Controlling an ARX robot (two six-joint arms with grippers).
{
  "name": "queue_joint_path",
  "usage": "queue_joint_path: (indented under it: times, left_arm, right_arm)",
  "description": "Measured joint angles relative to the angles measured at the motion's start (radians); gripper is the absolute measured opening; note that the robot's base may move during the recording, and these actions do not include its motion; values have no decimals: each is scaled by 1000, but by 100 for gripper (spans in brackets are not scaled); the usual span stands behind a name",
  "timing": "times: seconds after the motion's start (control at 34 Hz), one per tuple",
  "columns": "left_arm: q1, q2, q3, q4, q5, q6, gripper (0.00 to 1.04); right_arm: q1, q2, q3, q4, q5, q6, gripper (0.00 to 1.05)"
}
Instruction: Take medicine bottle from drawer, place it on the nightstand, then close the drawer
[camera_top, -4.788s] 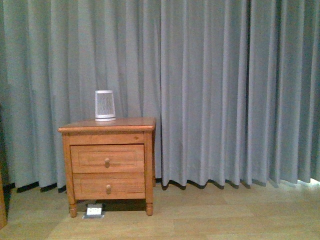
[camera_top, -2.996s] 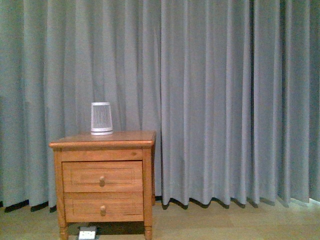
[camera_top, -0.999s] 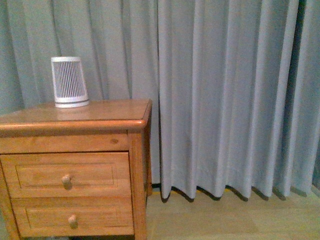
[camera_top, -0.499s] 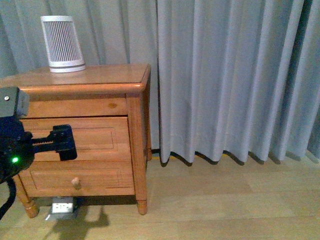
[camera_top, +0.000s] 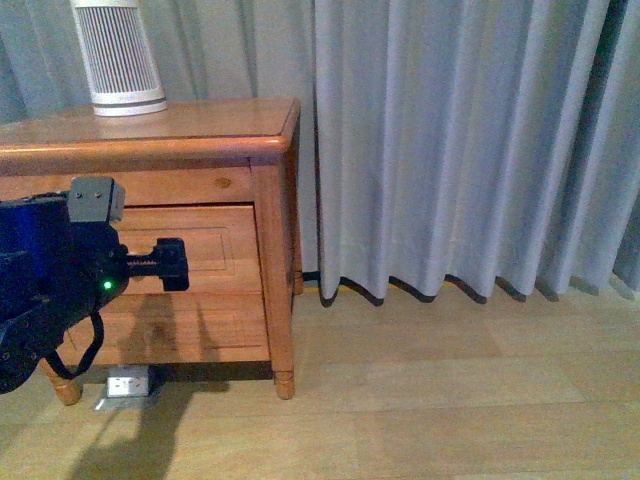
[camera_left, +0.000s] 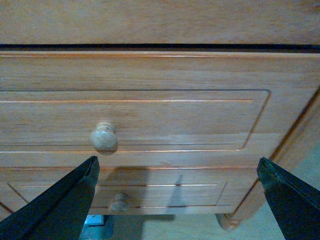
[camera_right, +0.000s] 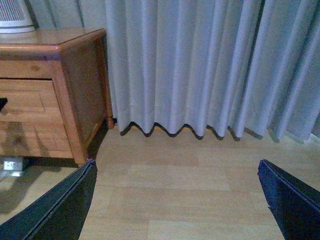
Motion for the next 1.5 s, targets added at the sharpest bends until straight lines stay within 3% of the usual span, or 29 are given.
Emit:
queue_joint_path:
  times: [0.32, 0.82, 1.32, 1.35, 1.5]
  left_arm:
    - [35, 162, 233, -61, 1, 60, 98]
    - [77, 274, 412, -159, -5, 120, 98]
    - [80, 296, 470, -216, 18, 113, 96]
    - [80, 298, 473, -217, 18, 113, 95]
    - [80, 306, 483, -221, 23, 113, 73]
  right_arm:
    - [0, 0, 0, 0, 0, 0, 98]
    - [0, 0, 0, 0, 0, 0, 98]
    - [0, 0, 0, 0, 0, 0, 98]
    - [0, 0, 0, 0, 0, 0, 98]
    - [0, 0, 0, 0, 0, 0, 98]
